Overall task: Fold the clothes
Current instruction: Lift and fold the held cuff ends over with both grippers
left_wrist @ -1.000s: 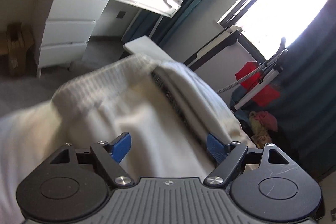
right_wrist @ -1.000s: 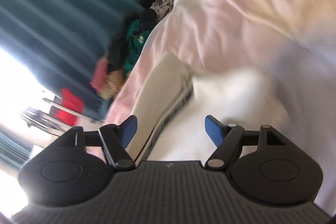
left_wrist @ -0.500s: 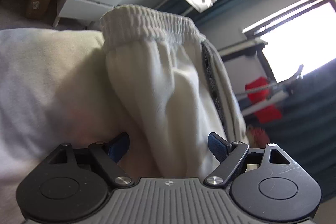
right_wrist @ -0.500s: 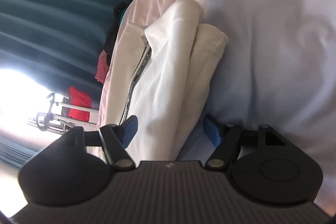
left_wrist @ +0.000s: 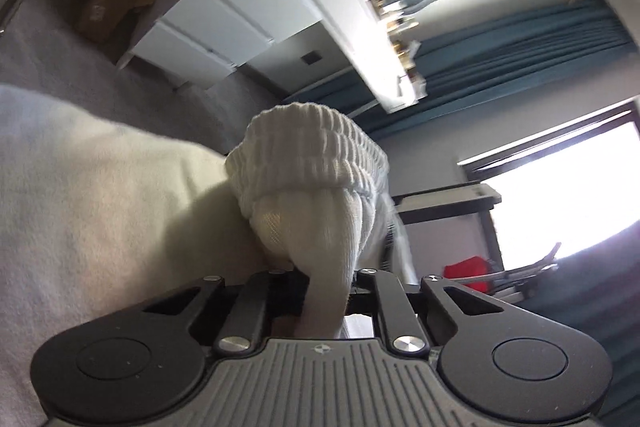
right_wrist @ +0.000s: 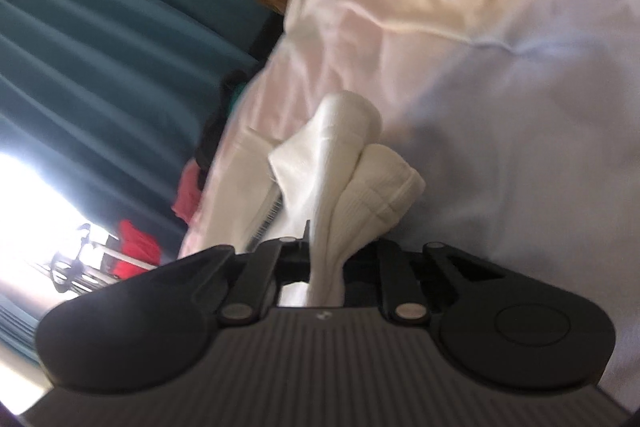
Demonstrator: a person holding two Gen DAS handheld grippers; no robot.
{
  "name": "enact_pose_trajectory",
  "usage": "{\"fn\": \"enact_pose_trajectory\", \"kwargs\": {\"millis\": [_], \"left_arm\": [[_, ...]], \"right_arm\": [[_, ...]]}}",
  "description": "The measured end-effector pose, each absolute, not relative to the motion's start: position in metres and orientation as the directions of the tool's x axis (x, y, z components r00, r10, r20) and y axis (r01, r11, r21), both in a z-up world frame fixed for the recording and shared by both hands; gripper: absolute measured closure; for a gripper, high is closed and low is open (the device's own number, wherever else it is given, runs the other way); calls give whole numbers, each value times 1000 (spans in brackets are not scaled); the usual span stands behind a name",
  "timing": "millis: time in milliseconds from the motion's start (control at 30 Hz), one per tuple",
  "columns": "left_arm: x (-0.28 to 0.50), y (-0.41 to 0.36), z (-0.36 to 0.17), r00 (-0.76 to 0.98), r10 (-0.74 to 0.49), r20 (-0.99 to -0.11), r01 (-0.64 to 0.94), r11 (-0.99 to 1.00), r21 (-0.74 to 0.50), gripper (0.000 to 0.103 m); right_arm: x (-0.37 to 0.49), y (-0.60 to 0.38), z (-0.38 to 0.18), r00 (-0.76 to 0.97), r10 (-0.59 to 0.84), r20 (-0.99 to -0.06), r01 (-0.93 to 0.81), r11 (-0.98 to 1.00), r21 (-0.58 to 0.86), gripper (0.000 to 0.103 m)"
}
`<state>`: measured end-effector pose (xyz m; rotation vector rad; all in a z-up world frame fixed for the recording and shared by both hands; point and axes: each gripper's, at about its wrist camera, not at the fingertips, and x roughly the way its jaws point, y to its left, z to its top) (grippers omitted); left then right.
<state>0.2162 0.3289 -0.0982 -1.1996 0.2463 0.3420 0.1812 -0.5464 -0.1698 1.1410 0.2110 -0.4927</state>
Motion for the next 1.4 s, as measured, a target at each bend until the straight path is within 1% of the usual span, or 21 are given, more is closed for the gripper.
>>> {"fn": "enact_pose_trajectory", "kwargs": {"millis": [133,233,400,500,633,700,767,900,933,1000,1033,1100,1167,1200,1233,1367,1400], "left_arm": [[187,331,-85,946,120,-302,-324,358,-876,90],[161,339,-78,952,100,-290,-306,338,-890,90],[111,361,-69,949,121,-291,-314,281,-907,90],[85,374,-65,934,132,-333,-357,268,-895,90],[58,376,-71,867,166,-470,-498,275,-823,89],[48,379,-77,832,159,-531,-554,251,-794,85],[45,385,-78,808,150,-569,-587,277,-761,82],[42,380,-72,783,140,-606,-610,363,-704,80],[42,377,-70,777,138,-615,-614,381,-691,79],[41,368,-64,762,139,-632,-625,412,-663,74],[40,364,-61,754,141,-641,-631,425,-649,71],[38,355,-56,737,138,-661,-646,432,-630,49],[38,345,-54,722,118,-682,-656,432,-620,45],[38,338,-51,719,116,-685,-653,448,-610,43],[39,330,-46,717,124,-686,-650,474,-594,43],[44,291,-29,722,196,-664,-619,612,-492,29],[43,280,-26,725,214,-655,-609,642,-465,29]], "right_arm": [[164,-539,-153,883,-272,-382,458,328,826,91],[145,-537,-144,886,-270,-376,449,298,843,91],[109,-533,-129,885,-266,-382,447,253,858,92],[84,-532,-120,886,-265,-381,443,242,863,92],[61,-539,-130,878,-241,-415,459,169,872,92],[54,-543,-143,869,-219,-445,476,120,871,92],[52,-547,-156,869,-191,-456,477,80,876,91],[52,-552,-166,865,-153,-478,493,78,867,89],[53,-553,-168,872,-148,-467,480,71,874,89],[55,-554,-172,885,-139,-445,456,56,888,88],[55,-555,-174,891,-131,-435,444,47,895,87],[58,-557,-179,902,-107,-419,425,38,905,78],[61,-560,-183,909,-90,-407,412,46,910,50],[61,-560,-184,912,-84,-401,406,47,913,46],[63,-561,-185,918,-76,-390,394,45,918,42],[70,-566,-188,927,-49,-372,375,79,924,42],[71,-566,-188,931,-47,-362,365,88,927,42]]}}
